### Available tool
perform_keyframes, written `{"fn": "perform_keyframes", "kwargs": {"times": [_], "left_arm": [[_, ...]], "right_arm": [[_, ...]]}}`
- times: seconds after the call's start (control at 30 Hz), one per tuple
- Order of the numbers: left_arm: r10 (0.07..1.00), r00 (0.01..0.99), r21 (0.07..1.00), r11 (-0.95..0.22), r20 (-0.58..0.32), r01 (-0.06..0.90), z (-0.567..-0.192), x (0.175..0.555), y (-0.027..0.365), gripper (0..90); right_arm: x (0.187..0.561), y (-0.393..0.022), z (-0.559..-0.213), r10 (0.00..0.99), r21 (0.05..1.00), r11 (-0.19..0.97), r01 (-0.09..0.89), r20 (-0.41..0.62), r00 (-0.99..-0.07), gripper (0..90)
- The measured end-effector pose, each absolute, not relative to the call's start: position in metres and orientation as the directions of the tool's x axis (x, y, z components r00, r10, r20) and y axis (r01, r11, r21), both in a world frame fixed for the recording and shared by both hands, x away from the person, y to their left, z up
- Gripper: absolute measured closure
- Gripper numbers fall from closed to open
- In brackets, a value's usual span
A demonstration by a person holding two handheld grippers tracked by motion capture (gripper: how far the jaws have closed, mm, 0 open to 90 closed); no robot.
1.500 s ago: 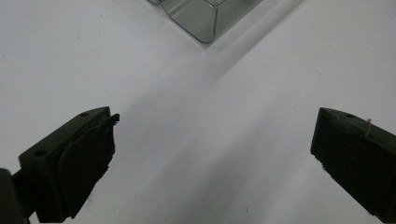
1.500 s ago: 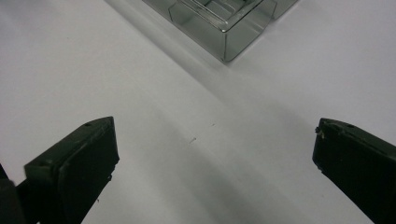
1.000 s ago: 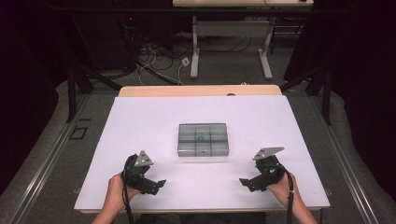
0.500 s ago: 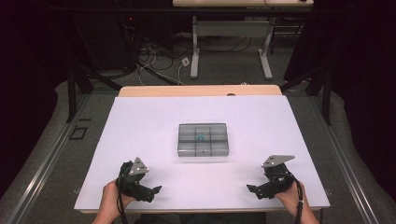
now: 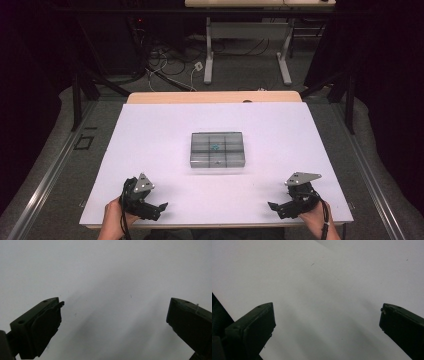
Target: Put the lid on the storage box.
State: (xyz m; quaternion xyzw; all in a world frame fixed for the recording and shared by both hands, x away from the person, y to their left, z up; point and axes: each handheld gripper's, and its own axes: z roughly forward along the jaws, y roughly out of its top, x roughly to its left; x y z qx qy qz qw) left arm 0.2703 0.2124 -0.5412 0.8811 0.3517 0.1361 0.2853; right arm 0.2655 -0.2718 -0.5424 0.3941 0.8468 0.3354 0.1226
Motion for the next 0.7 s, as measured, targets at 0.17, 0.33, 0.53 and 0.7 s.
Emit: {"fn": "perform_keyframes", "kwargs": {"times": [0.17,0.33,0.53,0.7], "left_arm": [[0.702,0.711,0.611,-0.579,0.036,0.540,-0.5434,0.2695,0.2157,0.0],[0.709,0.704,0.603,-0.575,0.032,0.552,-0.5463,0.2727,0.2189,0.0],[0.700,0.713,0.595,-0.587,0.032,0.549,-0.5468,0.2749,0.2173,0.0],[0.703,0.711,0.604,-0.577,0.024,0.550,-0.5455,0.2752,0.2162,0.0]], "right_arm": [[0.2628,-0.2740,-0.5464,0.754,0.670,0.462,0.581,0.048,-0.655,0.0],[0.2633,-0.2749,-0.5472,0.756,0.667,0.461,0.586,0.051,-0.652,0.0],[0.2651,-0.2746,-0.5490,0.752,0.659,0.467,0.590,0.054,-0.657,0.0],[0.2655,-0.2761,-0.5487,0.746,0.651,0.477,0.590,0.054,-0.663,0.0]]}}
